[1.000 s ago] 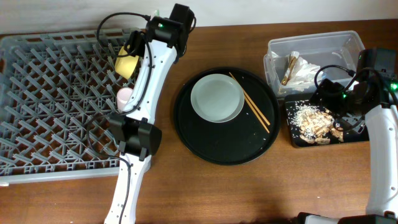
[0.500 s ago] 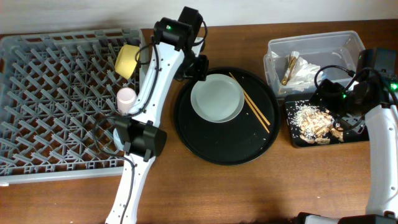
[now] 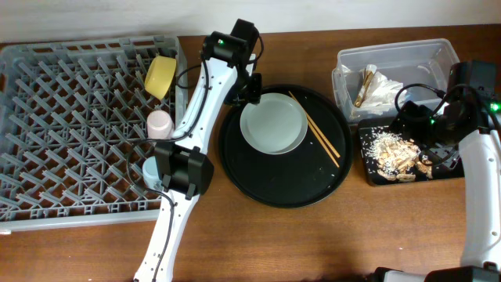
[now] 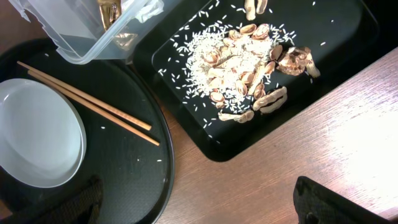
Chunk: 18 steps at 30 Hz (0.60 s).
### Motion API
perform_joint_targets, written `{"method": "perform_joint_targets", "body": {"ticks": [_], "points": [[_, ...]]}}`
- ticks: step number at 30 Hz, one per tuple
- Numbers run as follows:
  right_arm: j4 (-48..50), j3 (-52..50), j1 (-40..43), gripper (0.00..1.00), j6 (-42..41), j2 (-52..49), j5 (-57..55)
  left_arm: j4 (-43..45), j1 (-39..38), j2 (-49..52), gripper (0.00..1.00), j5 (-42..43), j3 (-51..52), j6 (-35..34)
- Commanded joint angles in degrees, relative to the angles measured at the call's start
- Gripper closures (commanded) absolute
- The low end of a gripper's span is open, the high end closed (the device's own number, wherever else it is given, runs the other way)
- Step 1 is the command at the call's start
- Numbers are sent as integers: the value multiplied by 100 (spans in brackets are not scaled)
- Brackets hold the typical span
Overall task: Sort waste into correct bins and load items into the dishwasher rack
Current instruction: 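Move the left gripper to the white plate and grasp its rim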
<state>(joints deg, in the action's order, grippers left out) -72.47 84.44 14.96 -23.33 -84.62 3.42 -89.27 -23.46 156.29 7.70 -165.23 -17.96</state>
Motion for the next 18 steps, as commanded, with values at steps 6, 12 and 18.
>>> {"method": "perform_joint_targets", "body": {"ticks": [6, 12, 18], "points": [[-22, 31, 7, 2, 59, -35, -114, -20, 46, 577, 54, -304, -63, -192], [-24, 31, 7, 2, 59, -35, -114, -33, 52, 767, 60, -302, -61, -192], [-20, 31, 7, 2, 59, -35, -114, -144, 2, 1012, 94, -238, -61, -192]]}}
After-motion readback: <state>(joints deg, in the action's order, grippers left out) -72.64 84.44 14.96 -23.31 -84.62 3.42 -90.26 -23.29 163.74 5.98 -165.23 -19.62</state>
